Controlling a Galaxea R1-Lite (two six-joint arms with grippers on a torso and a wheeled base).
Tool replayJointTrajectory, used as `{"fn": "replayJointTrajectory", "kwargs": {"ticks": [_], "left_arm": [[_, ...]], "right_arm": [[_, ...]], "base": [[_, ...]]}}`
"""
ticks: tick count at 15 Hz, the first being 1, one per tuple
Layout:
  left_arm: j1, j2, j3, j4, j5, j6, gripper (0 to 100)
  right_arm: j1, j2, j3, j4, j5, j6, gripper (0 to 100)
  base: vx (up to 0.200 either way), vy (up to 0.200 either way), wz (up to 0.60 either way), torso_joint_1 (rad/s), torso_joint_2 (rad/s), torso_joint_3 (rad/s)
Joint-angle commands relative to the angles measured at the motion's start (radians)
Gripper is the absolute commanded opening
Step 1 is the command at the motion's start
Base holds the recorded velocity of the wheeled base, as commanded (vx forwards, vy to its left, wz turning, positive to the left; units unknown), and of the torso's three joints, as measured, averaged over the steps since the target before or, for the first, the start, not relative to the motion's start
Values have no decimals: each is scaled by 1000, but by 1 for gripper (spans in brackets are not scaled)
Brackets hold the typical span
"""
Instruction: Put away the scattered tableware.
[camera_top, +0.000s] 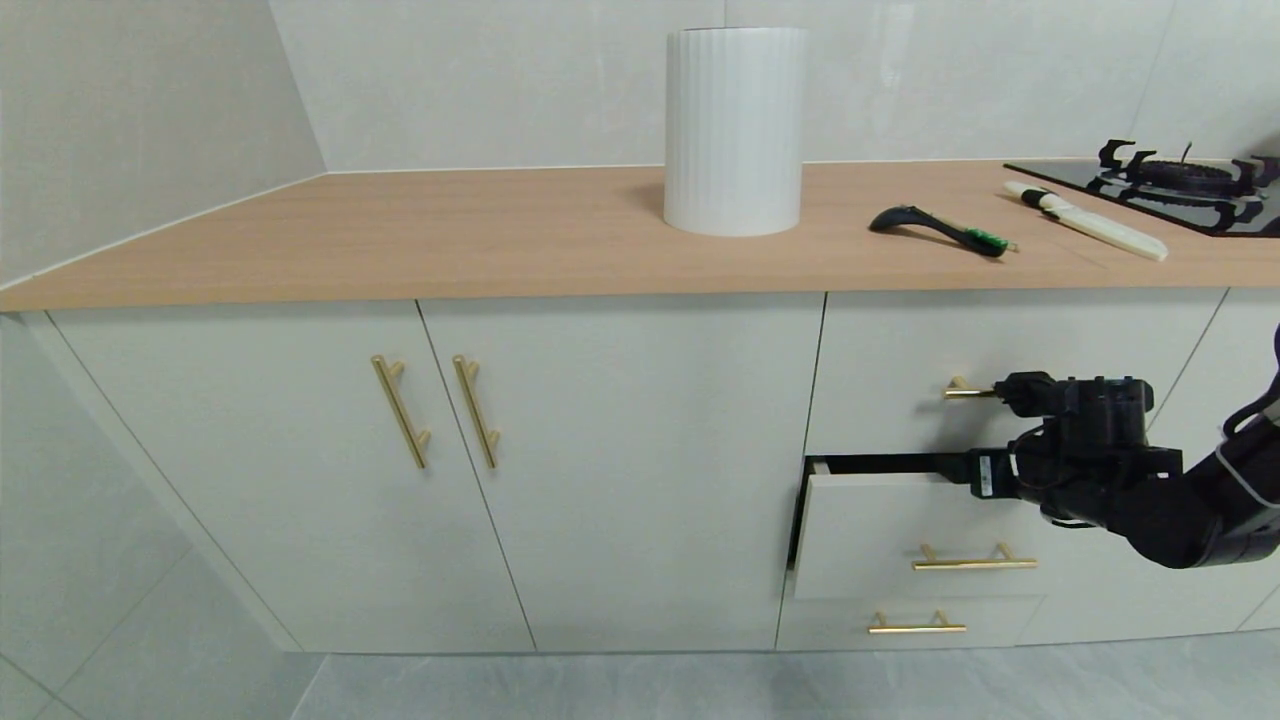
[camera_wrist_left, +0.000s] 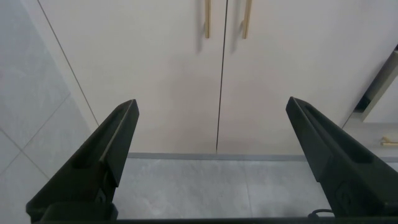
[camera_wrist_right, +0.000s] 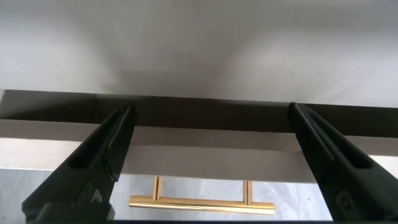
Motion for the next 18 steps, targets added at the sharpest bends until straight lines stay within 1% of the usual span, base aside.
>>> {"fn": "replayJointTrajectory", "kwargs": {"ticks": [1, 5, 9, 12, 18], "left_arm": [[0, 0, 0, -1, 0, 0, 100], [0, 0, 0, 1, 0, 0, 100], [0, 0, 0, -1, 0, 0, 100], [0, 0, 0, -1, 0, 0, 100], [0, 0, 0, -1, 0, 0, 100]], "right_arm": [[1, -1, 4, 3, 2, -1, 100], [-1, -56, 29, 46, 5, -4, 100], [-1, -111, 21, 194, 12, -15, 100], [-1, -144, 22, 259, 9, -33, 100], [-1, -299, -11, 529, 12, -36, 100]], "base": [[0, 0, 0, 0, 0, 0], [0, 0, 0, 0, 0, 0], [0, 0, 0, 0, 0, 0], [0, 0, 0, 0, 0, 0], [0, 0, 0, 0, 0, 0]]}}
